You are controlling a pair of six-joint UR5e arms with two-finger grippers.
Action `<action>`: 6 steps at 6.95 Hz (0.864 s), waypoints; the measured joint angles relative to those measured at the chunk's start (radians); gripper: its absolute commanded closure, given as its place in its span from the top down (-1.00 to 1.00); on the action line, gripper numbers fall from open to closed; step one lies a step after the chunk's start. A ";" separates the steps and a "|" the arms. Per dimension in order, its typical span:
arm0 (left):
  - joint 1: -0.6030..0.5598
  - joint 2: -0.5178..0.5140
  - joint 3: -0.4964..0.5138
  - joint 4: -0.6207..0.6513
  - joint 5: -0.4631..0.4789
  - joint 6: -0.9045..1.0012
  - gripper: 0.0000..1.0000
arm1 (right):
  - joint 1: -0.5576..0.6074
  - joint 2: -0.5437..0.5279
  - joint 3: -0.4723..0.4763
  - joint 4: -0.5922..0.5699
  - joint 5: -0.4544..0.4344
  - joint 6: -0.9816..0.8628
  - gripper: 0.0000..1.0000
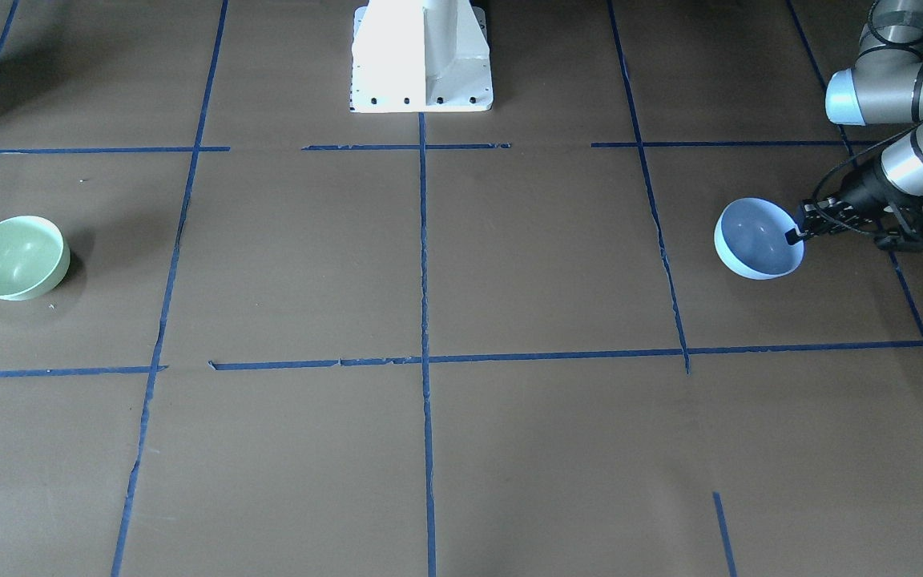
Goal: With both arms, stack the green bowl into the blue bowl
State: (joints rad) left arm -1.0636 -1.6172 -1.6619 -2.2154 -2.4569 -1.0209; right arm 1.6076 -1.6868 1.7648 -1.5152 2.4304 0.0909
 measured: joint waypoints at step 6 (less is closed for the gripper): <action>0.380 -0.540 0.014 0.364 0.335 -0.450 -1.00 | 0.000 0.006 -0.006 -0.002 0.037 0.026 1.00</action>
State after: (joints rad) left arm -0.6836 -2.1568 -1.6483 -1.8511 -2.1219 -1.4709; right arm 1.6076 -1.6806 1.7587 -1.5171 2.4676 0.1170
